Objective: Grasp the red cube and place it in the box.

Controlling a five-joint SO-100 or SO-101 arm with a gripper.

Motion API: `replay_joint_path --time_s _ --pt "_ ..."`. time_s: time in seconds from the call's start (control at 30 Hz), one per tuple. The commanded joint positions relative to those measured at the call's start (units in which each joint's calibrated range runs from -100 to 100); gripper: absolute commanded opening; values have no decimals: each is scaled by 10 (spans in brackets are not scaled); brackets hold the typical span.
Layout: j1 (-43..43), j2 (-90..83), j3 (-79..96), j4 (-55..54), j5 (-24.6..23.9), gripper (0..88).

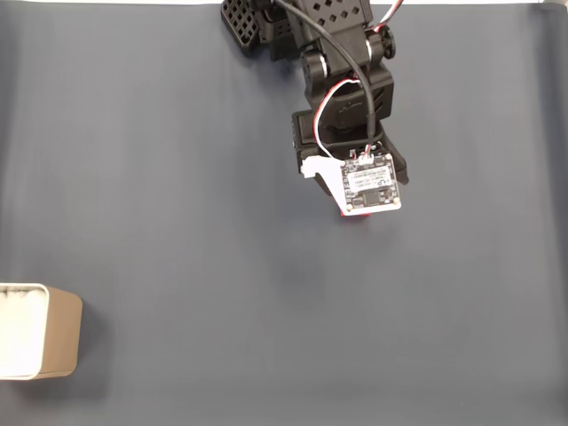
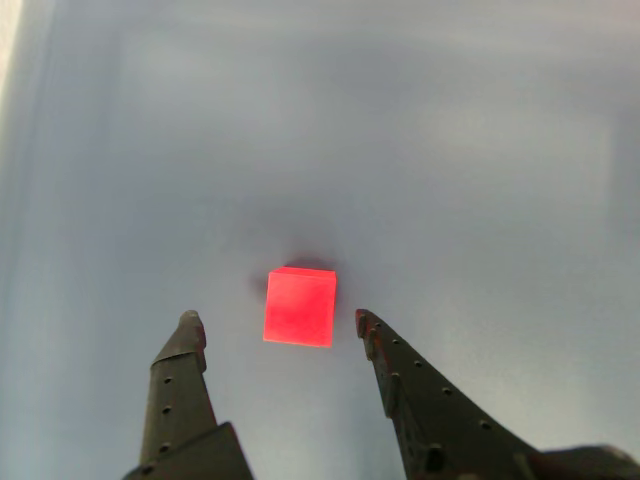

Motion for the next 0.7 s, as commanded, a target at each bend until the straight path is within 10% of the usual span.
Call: replay_joint_path --time_s 0.0,0.67 --pt "2 4 -2 -16 4 355" --pt "-29 66 1 -56 -13 351"
